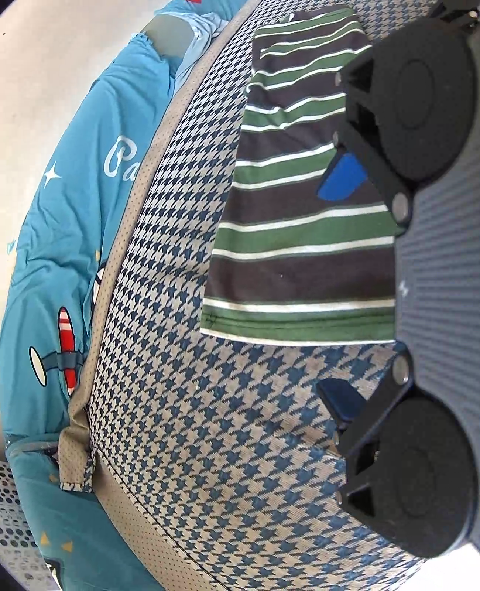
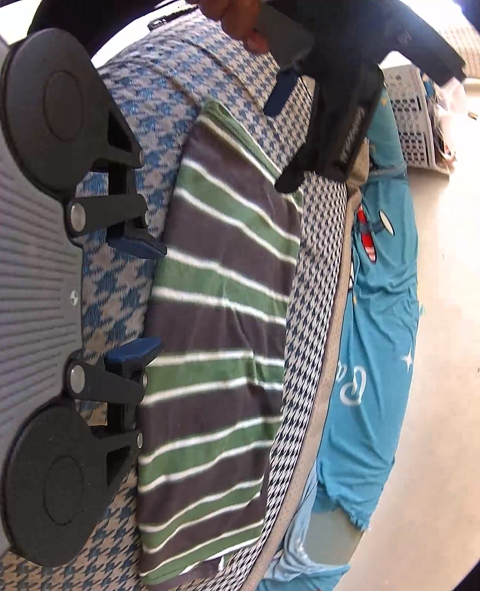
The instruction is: Fold clothes
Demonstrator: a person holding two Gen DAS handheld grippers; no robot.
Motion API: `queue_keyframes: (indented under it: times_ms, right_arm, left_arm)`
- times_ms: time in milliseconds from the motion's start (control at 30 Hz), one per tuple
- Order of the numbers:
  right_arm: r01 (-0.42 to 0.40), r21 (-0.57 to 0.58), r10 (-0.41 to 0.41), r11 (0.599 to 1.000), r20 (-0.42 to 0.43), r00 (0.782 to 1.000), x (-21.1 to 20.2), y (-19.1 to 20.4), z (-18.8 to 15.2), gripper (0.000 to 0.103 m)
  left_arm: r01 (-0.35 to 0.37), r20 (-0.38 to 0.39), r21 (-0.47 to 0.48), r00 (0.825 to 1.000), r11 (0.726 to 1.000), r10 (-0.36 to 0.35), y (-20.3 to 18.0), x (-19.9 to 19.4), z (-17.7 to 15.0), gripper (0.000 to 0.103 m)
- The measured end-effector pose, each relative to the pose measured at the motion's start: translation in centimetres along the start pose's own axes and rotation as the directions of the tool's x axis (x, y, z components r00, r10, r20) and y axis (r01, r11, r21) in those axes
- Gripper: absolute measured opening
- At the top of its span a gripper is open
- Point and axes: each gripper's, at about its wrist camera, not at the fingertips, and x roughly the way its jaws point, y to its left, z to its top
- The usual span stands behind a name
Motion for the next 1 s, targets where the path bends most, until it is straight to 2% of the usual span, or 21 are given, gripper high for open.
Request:
queue_keyframes:
  times_ms: [133, 300, 500, 800, 1000]
  right_arm:
    - [-0.075, -0.08, 0.075, 0.994, -0.004, 0.997, 0.6, 3.0, 0.4, 0.047]
    - [-0.128, -0.191, 0.132, 0.973, 0.006, 0.991, 1.4, 6.4, 1.3, 0.047]
    - [-0.171, -0.268, 0.176, 0.948, -0.008, 0.984, 2.9, 9.3, 2.1, 0.047]
    - [-0.168, -0.383, 0.175, 0.908, -0.016, 0.984, 4.8, 12.1, 2.6, 0.047]
    - [-0.147, -0.447, 0.165, 0.882, 0.002, 0.986, 5.7, 13.4, 2.6, 0.046]
  left_arm:
    - [-0.038, 0.008, -0.018, 0.999, 0.999, 0.038, 0.6, 0.2, 0.1, 0.103]
    - [-0.036, 0.011, -0.056, 0.999, 0.998, 0.037, 1.5, 0.2, 0.1, 0.103]
    - [-0.034, 0.007, -0.11, 0.999, 0.993, 0.035, 2.5, 0.3, 0.4, 0.103]
    - [-0.013, 0.019, -0.167, 1.0, 0.986, 0.016, 3.7, -0.3, 1.0, 0.103]
    - [0.029, 0.005, -0.199, 1.0, 0.98, -0.028, 4.2, 0.0, 1.1, 0.103]
